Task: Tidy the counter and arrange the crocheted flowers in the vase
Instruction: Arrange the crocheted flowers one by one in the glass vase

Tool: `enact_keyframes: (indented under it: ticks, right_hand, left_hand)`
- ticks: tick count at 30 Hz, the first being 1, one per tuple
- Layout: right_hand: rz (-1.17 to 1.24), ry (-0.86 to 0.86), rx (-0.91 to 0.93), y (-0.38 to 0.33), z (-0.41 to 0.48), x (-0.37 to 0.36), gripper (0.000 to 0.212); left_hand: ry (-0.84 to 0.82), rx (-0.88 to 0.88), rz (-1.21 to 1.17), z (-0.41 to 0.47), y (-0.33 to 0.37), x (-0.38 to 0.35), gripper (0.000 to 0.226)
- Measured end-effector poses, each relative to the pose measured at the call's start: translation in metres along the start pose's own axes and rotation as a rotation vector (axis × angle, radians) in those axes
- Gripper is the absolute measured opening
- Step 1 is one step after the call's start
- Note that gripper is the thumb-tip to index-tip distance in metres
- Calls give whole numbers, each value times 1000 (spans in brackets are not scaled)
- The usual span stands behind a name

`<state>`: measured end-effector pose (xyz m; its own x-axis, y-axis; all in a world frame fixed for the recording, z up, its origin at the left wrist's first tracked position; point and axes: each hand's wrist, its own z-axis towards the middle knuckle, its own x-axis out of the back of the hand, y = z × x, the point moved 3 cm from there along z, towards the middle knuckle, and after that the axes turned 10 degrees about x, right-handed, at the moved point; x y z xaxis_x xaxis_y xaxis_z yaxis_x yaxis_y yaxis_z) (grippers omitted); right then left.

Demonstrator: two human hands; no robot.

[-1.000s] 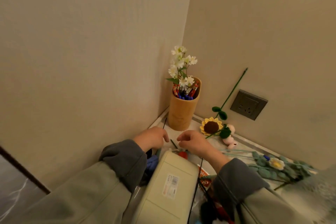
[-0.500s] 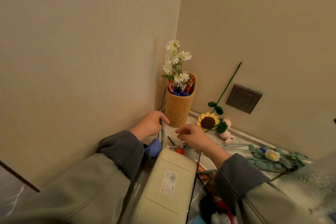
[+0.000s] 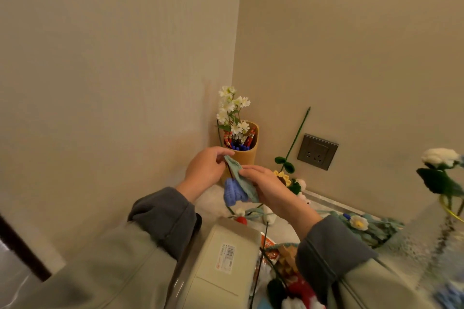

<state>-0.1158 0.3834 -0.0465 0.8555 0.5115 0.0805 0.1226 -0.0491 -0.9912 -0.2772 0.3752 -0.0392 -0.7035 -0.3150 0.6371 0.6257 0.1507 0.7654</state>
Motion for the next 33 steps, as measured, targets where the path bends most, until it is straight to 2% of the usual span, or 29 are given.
enact_keyframes:
  ticks: [4,7,10,13,15,18,20,24,29,33]
  right_hand:
    - [310,38,43,-20,-16,8,34]
    - [486,-13,90,-35,-24,16,34]
    - [560,15,149,-45,-25,27,30]
    - [425,152,256,-53,-26,40,22]
    - [179,216,274,-50,-30,44,26]
    - [-88,152,219,-36,-38,40,26]
    - [-123,34,148,-24,-45,36,25]
    - [-212,-188,17,-2,-63,34,26]
    - [-146,-204,-84,19,-77,42,26]
    - [-155,-201,-138,37,-80,49,28]
  left_hand:
    - [-10,-49,33,-19,16,-2,25]
    - [54,-112,114,-28,31,-4,20]
    - [139,-145,39,-36,51,-4,20]
    - [140,-149,-59,-43,73,-5,24]
    - [138,-151,-124,-46,81,-6,25]
    - [76,-117,-337,-49,87,-13,24]
    - [16,-49,-501,-51,88,-20,21]
    - [-28,56,-593,-49,83,-34,19]
    - [-110,135,-662,-47,81,-60,15]
    - [-130,151,-594,-47,71,-80,17]
